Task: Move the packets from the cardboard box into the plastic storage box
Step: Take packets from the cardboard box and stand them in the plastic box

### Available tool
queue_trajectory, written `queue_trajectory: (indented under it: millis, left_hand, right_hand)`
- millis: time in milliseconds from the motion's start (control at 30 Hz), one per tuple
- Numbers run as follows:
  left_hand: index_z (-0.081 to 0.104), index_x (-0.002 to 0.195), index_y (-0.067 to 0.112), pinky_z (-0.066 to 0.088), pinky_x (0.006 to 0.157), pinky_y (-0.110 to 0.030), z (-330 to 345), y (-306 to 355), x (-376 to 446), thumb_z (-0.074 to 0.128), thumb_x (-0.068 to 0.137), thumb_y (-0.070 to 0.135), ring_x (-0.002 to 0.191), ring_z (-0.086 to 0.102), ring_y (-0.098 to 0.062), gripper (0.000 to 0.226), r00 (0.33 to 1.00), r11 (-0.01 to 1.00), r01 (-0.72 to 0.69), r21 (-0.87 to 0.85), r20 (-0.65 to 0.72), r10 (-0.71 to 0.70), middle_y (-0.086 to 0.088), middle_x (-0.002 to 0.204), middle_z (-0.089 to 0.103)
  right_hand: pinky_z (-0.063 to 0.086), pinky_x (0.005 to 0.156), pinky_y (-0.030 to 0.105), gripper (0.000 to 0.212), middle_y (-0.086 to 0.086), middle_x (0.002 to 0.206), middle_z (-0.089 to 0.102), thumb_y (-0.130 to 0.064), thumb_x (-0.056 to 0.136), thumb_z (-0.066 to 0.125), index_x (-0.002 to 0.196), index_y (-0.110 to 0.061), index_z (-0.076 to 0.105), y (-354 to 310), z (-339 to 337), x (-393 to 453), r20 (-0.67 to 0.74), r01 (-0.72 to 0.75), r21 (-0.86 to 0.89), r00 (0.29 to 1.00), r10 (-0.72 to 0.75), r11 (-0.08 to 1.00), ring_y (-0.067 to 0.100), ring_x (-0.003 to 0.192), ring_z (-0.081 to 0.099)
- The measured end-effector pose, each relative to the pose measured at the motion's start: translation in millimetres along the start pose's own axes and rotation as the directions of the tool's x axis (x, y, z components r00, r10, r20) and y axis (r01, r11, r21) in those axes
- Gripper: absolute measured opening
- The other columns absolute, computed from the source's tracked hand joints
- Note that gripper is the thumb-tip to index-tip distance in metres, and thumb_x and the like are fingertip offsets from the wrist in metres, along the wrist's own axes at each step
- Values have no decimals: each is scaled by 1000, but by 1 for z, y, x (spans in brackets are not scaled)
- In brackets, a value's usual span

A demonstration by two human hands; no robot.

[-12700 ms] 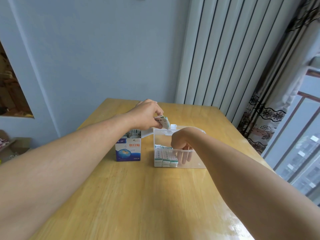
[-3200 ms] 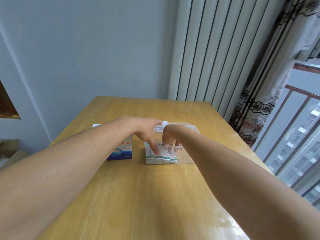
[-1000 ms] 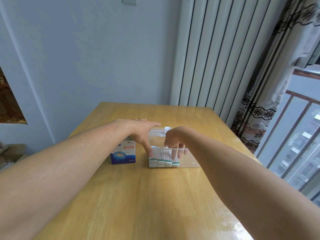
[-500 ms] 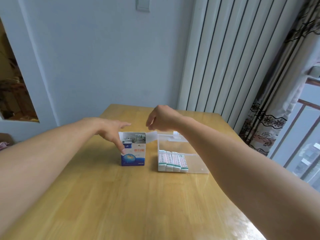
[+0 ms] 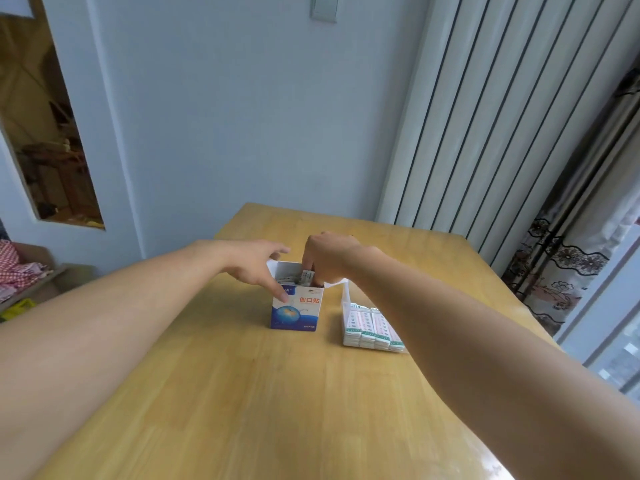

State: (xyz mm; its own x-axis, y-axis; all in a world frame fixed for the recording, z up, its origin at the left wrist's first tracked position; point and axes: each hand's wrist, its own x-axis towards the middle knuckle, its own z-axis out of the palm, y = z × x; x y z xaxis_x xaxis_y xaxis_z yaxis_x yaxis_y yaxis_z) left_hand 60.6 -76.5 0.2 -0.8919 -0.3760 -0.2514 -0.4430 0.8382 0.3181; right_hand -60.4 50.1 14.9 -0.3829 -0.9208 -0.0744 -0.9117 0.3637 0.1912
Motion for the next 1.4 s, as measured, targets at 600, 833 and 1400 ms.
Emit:
queue_trajectory:
  millis: [600,833,1400]
  left_hand:
    - [12,161,31,36,115,-36,5,5,3,89,67,52,144,40,-20,123,1000,999,23,-34,-4,-23,5,161,37]
    - [74,97,42,44,107,-41,-6,6,5,82,75,55,128,51,-15,27,978,981,-87,-172,-202,51,14,135,60]
    - [73,85,27,40,52,-20,7,31,4,78,87,27,73,61,-8,5,952,986,-125,-112,-295,88,10,84,69]
  right_hand:
    - [53,68,30,29,-7,109,73,-36,85,80,113,-30,77,5,-9,-4,-91,-30,216,995,51,976,17,94,65]
    - [63,75,34,24,5,101,76,-20,88,79,111,-15,78,17,-14,-7,-96,-9,382,994,50,924,20,84,72]
    - [59,66,27,35,4,104,73,-13,76,88,107,-17,72,22,-5,-16,-92,-32,504,992,90,863,18,80,71]
